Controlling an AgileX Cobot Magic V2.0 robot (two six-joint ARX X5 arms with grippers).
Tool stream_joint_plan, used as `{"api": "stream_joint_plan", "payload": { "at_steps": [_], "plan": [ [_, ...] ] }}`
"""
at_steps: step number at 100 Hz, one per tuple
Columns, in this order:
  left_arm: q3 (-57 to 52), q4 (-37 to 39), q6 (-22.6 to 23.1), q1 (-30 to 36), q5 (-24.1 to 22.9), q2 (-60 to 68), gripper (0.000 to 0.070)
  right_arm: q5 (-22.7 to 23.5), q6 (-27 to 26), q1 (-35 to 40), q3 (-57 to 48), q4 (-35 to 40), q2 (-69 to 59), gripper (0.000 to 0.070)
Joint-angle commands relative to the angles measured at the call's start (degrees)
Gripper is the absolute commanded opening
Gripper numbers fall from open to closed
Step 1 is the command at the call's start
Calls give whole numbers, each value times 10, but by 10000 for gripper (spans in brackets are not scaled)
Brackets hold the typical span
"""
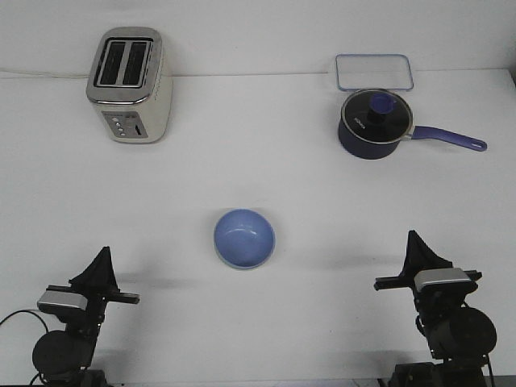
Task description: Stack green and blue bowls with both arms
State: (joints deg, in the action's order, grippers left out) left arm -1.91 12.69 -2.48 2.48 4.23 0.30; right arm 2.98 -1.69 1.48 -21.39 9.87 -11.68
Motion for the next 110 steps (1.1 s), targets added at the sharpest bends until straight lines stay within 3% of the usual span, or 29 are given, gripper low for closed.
{"api": "stream_joint_plan", "payload": {
  "at_steps": [1, 30, 86, 110],
  "plan": [
    [11, 6, 3, -1, -2, -1, 11, 0, 5, -1, 15, -5, 19, 8],
    [11, 6, 3, -1, -2, -1, 11, 0, 4, -2, 99, -5, 117, 8],
    [11, 6, 3, -1, -2, -1, 11, -1, 0, -11, 205, -128, 116, 8],
    [11, 6, 3, -1, -2, -1, 11, 0, 0, -11, 207, -133, 116, 8]
  ]
}}
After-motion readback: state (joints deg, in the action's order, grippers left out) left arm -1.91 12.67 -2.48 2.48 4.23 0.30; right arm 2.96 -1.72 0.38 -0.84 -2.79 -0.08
